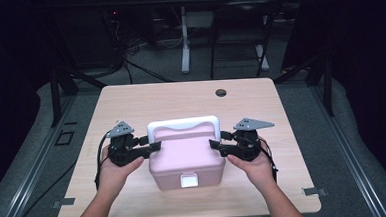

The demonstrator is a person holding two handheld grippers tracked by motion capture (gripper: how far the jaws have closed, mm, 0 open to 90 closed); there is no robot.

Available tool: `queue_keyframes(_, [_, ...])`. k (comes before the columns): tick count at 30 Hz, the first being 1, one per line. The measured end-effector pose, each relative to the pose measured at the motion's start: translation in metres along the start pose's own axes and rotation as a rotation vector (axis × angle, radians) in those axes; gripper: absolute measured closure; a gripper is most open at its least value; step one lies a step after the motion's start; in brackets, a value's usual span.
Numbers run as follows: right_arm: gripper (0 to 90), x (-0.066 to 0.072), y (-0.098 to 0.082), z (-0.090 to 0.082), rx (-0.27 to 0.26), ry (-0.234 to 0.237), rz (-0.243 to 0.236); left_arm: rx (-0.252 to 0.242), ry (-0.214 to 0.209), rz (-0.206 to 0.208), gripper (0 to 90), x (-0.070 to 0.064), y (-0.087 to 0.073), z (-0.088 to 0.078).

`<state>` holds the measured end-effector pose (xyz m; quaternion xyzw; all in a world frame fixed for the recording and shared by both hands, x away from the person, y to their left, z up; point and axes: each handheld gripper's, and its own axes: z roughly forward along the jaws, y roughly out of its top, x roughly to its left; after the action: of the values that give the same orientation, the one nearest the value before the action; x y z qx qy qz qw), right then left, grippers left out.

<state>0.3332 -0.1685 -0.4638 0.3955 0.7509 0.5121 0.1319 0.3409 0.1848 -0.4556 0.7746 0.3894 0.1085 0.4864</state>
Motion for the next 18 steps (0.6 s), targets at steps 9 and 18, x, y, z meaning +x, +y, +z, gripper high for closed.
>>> queue_keyframes(9, [51.0,0.003,-0.006,-0.005,-0.022,0.011,0.006,0.0,0.008,0.022,58.9,-0.001,0.0,-0.003])
queue_keyframes(18, [54.4,0.007,-0.011,-0.011,-0.028,0.019,0.002,0.001,0.013,0.046,63.9,-0.005,-0.002,-0.007])
